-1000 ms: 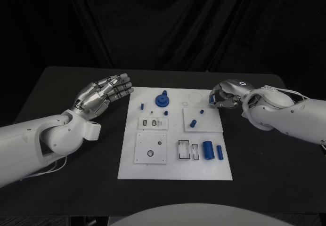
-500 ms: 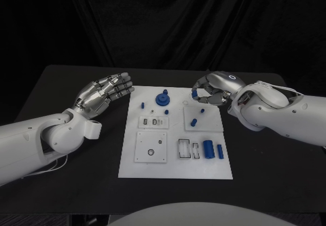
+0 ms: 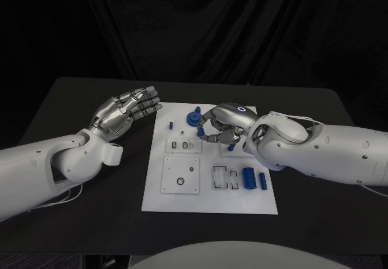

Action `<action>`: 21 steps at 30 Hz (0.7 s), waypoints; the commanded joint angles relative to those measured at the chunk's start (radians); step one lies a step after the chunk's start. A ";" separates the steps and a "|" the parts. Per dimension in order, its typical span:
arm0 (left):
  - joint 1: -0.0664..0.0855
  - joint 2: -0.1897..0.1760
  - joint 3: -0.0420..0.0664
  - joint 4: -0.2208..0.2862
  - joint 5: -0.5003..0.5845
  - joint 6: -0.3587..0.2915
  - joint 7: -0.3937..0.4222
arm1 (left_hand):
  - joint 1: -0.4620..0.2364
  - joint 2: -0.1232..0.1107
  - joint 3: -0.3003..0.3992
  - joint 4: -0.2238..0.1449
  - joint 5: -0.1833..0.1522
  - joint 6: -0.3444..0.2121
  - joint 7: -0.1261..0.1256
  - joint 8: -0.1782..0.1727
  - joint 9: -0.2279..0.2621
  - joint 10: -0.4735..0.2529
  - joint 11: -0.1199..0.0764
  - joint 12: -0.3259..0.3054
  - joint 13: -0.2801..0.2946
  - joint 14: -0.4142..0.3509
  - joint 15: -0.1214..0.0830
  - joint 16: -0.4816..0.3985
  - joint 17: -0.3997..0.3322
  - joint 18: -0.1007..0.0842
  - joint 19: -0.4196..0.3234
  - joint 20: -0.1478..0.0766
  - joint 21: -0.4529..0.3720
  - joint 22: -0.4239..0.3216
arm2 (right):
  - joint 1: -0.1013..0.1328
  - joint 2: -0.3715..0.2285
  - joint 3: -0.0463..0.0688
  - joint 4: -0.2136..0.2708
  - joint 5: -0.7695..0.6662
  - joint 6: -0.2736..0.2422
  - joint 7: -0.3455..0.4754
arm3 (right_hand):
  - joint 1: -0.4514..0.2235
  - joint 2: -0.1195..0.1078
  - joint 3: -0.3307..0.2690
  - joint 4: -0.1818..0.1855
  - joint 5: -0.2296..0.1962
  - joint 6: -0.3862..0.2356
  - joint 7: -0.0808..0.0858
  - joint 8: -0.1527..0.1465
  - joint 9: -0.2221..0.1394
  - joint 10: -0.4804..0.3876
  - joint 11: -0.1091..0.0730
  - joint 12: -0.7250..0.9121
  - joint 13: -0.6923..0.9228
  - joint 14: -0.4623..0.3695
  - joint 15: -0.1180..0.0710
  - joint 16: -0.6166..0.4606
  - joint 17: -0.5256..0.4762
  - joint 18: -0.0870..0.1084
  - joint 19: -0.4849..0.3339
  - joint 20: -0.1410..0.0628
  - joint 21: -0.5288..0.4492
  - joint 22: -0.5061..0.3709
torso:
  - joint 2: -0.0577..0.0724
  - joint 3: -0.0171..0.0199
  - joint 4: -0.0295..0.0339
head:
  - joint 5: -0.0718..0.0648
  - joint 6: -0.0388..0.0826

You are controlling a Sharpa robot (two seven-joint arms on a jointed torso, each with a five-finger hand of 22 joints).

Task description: Assemble the parts on the task board

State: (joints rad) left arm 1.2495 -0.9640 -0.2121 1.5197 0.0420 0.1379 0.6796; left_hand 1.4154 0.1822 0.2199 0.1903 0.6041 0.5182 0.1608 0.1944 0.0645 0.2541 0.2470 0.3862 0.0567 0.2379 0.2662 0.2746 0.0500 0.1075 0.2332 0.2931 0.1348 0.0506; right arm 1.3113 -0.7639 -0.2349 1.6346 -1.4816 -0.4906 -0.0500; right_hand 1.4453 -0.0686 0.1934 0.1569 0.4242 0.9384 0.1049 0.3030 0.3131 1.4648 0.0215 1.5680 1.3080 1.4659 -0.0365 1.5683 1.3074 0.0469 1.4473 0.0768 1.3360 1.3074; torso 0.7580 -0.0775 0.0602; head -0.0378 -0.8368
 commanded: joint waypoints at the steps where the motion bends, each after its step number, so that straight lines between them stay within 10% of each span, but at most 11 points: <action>1: -0.001 0.004 0.001 0.000 0.002 0.012 0.042 | -0.011 0.000 0.006 -0.002 0.003 0.004 0.028 0.004 0.001 -0.001 0.003 0.003 0.001 -0.002 0.004 0.003 0.001 -0.019 0.000 -0.002 -0.002 -0.001 | -0.012 0.017 0.000 -0.016 -0.042 0.040 -0.036 | 0.008 0.002 0.004 -0.003 -0.003 0.011 -0.002 0.009 0.048 0.106 0.008 0.003 0.263 0.105 0.003 0.003 0.263 0.012 -0.003 -0.001 -0.012 0.186 | 0.001 -0.0010 -0.0038 | 0.004 -0.004; 21: -0.001 0.011 0.001 -0.003 0.002 0.019 0.038 | -0.012 -0.001 0.008 -0.002 0.003 0.003 0.028 0.004 0.001 -0.002 0.003 0.002 0.000 -0.004 0.004 0.002 0.001 -0.019 -0.001 -0.002 -0.002 -0.002 | -0.033 0.072 0.001 -0.055 -0.064 0.086 -0.113 | 0.009 0.000 0.006 -0.006 -0.001 0.007 -0.002 0.010 0.051 0.106 0.008 0.003 0.263 0.105 0.003 0.003 0.263 0.016 -0.011 -0.001 -0.029 0.180 | 0.003 0.0003 0.0017 | -0.013 -0.010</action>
State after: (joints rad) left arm 1.2493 -0.9546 -0.2120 1.5153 0.0420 0.1400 0.6796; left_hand 1.4154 0.1822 0.2228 0.1875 0.6041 0.5182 0.1608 0.1943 0.0645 0.2540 0.2470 0.3862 0.0567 0.2379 0.2663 0.2746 0.0500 0.1075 0.2332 0.2931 0.1348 0.0507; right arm 1.2811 -0.6926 -0.2348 1.5804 -1.5333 -0.4236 -0.1217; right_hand 1.4468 -0.0698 0.1962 0.1513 0.4204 0.9368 0.1031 0.3096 0.3131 1.4648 0.0215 1.5680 1.3078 1.4659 -0.0365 1.5683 1.3074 0.0471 1.4435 0.0736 1.3107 1.3073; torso 0.7601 -0.0774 0.0639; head -0.0511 -0.8480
